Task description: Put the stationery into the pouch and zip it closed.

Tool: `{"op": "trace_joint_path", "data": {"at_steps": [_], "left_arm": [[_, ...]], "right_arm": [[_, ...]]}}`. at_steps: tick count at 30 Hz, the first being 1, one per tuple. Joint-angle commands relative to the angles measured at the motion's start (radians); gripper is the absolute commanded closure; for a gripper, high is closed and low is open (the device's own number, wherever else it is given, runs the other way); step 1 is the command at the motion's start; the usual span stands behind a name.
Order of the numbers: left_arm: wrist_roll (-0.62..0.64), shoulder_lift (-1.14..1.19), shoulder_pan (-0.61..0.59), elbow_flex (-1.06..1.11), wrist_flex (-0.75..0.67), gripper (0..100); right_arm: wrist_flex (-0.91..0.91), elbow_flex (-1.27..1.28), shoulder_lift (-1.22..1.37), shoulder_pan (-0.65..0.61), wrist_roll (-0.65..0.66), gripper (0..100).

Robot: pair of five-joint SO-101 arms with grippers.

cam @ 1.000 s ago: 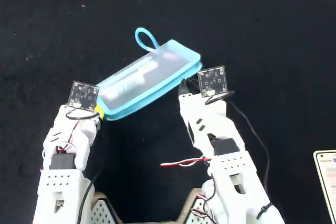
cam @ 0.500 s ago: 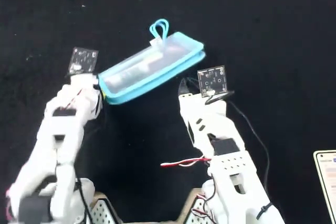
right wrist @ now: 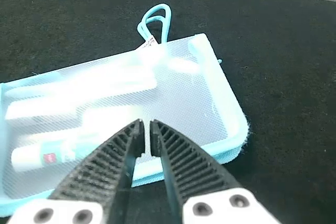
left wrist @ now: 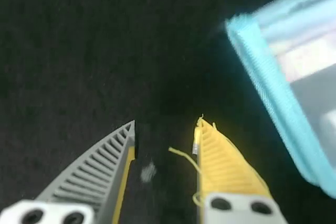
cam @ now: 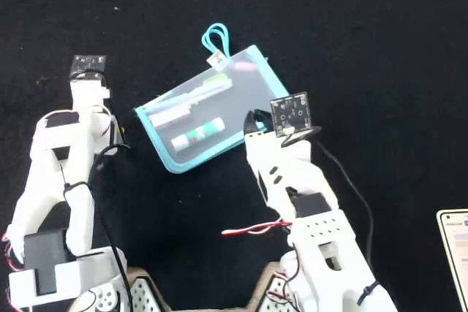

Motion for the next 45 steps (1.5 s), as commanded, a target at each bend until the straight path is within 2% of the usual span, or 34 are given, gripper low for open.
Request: {"op": "trace_joint_path", "data": {"at_steps": [1, 6, 9, 19, 26, 34, 45], "left_arm": [[0.011, 0.000, 0.025, -0.008, 0.006, 82], [0.106, -0.011, 0.076, 0.154, -0.181, 92], [0.130, -0.028, 0.074, 0.165, -0.186, 97], [0.232, -0.083, 0.022, 0.197, -0.189, 97], [0.229, -0.170, 0.028, 0.289, -0.261, 97], [0.232, -0.218, 0.028, 0.318, -0.269, 97], [0.229, -0.229, 0.030, 0.341, -0.295, 97]], "right_arm": [[-0.026, -0.030, 0.001, -0.012, 0.006, 97.8], [-0.025, -0.030, 0.001, -0.011, 0.008, 98.2], [-0.021, -0.031, 0.001, -0.006, 0.009, 98.8], [-0.025, -0.036, -0.004, 0.037, 0.008, 98.8], [-0.011, -0.016, -0.004, 0.057, 0.012, 98.7], [0.181, -0.035, -0.028, 0.203, 0.011, 98.7], [0.479, 0.054, -0.423, 0.184, 0.006, 98.7]]}}
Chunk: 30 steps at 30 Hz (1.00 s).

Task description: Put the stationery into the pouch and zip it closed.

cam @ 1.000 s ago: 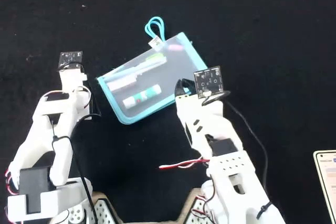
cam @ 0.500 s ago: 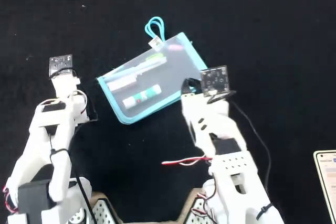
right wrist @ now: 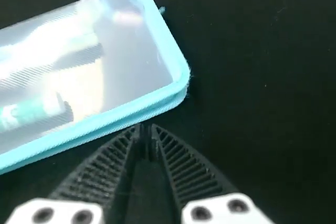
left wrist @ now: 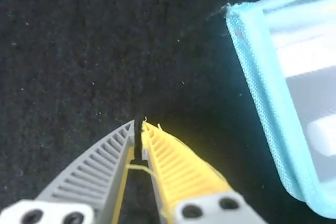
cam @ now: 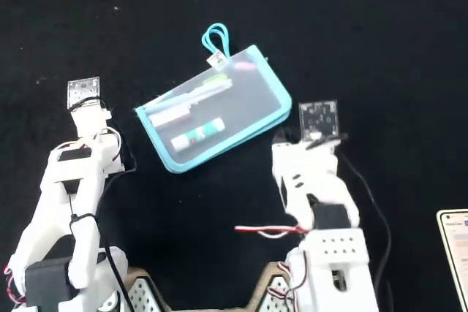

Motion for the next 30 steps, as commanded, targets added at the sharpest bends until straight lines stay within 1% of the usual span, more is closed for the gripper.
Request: {"op": "trace_joint_path", "data": {"at_steps": [1, 4, 11, 13, 21, 26, 30], "left_arm": [[0.009, -0.031, 0.004, -0.013, -0.017, 97], [0.006, -0.031, 0.019, -0.010, -0.017, 97], [0.006, -0.032, 0.015, -0.008, -0.017, 97], [0.006, -0.032, 0.015, -0.008, -0.017, 97], [0.006, -0.032, 0.015, -0.008, -0.014, 97], [0.006, -0.032, 0.015, -0.008, -0.012, 97], [0.006, -0.032, 0.015, -0.008, -0.012, 97]], "right_arm": [[0.060, 0.042, -0.177, 0.005, 0.005, 98.7], [0.144, 0.104, -0.329, 0.020, 0.006, 98.7], [0.341, 0.194, -0.671, 0.017, 0.008, 98.4], [0.373, 0.189, -0.667, 0.015, 0.009, 98.4], [0.384, 0.196, -0.633, 0.015, 0.009, 98.3], [0.489, 0.196, -0.633, 0.017, 0.009, 98.3], [0.628, 0.197, -0.633, 0.021, 0.009, 98.3]]}}
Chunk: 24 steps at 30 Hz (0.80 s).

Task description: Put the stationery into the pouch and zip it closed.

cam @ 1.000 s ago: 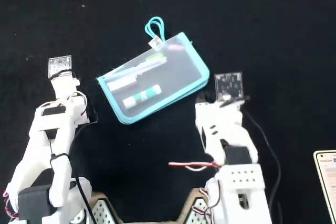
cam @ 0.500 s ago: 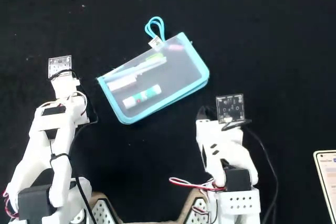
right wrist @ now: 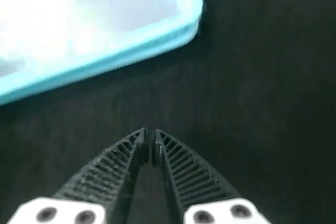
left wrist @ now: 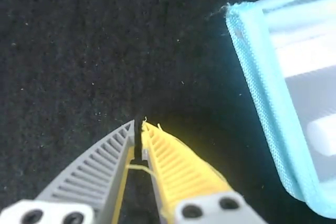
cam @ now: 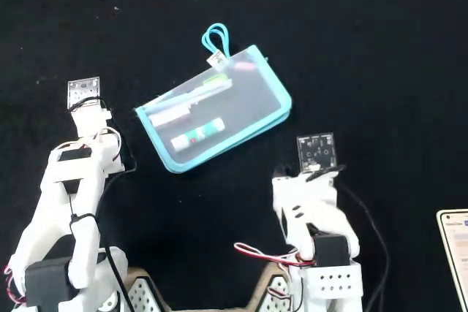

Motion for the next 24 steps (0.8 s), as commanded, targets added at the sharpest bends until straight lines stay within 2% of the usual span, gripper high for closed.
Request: {"op": "trace_joint_path", "data": {"at_steps": [1, 4, 11, 15, 19, 24], "left_arm": [[0.006, -0.032, 0.013, -0.008, -0.012, 97], [0.006, -0.032, 0.013, -0.008, -0.012, 97], [0.006, -0.054, 0.013, 0.001, -0.011, 97], [0.006, -0.186, 0.022, 0.084, -0.025, 97], [0.006, -0.358, 0.024, 0.208, -0.095, 97], [0.008, -0.459, 0.024, 0.259, -0.092, 97]], "right_arm": [[0.129, -0.002, -0.067, 0.021, 0.009, 98.3], [0.229, -0.002, -0.076, 0.046, 0.011, 98.5], [0.209, -0.002, -0.079, 0.292, 0.009, 98.6], [0.210, -0.002, -0.077, 0.400, 0.002, 98.6], [0.212, -0.002, -0.077, 0.434, 0.005, 98.6], [0.232, -0.002, -0.081, 0.433, 0.008, 98.6]]}}
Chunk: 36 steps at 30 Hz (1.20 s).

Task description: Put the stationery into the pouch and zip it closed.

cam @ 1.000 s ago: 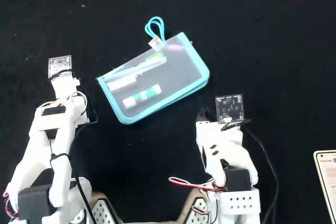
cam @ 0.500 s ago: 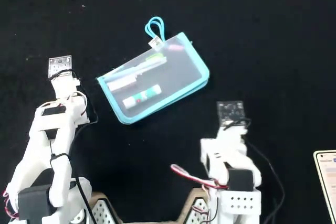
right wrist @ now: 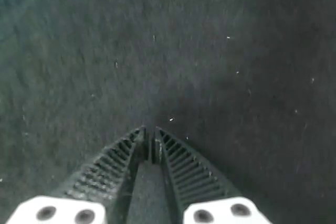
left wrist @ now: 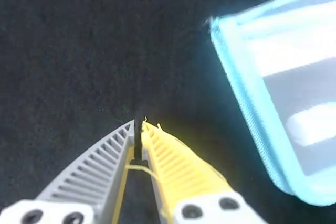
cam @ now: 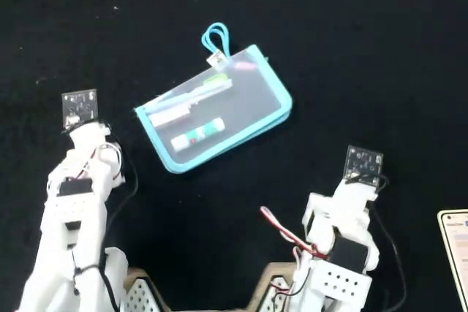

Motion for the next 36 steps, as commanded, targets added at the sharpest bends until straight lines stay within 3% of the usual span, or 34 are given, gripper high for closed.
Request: {"op": "trace_joint_path", "data": {"at_steps": [1, 15, 24, 36], "left_arm": [[0.008, -0.077, 0.015, 0.008, -0.020, 97], [0.012, -0.120, 0.015, 0.041, -0.014, 97], [-0.052, -0.540, 0.085, 0.222, 0.060, 97], [-0.055, -0.979, 0.079, 0.398, 0.124, 97]], "right_arm": [[0.009, -0.002, -0.081, 0.018, 0.006, 98.6], [0.009, -0.002, -0.081, 0.018, 0.006, 98.6], [0.009, -0.002, -0.081, 0.018, 0.006, 98.6], [0.009, -0.002, -0.081, 0.018, 0.006, 98.6]]}}
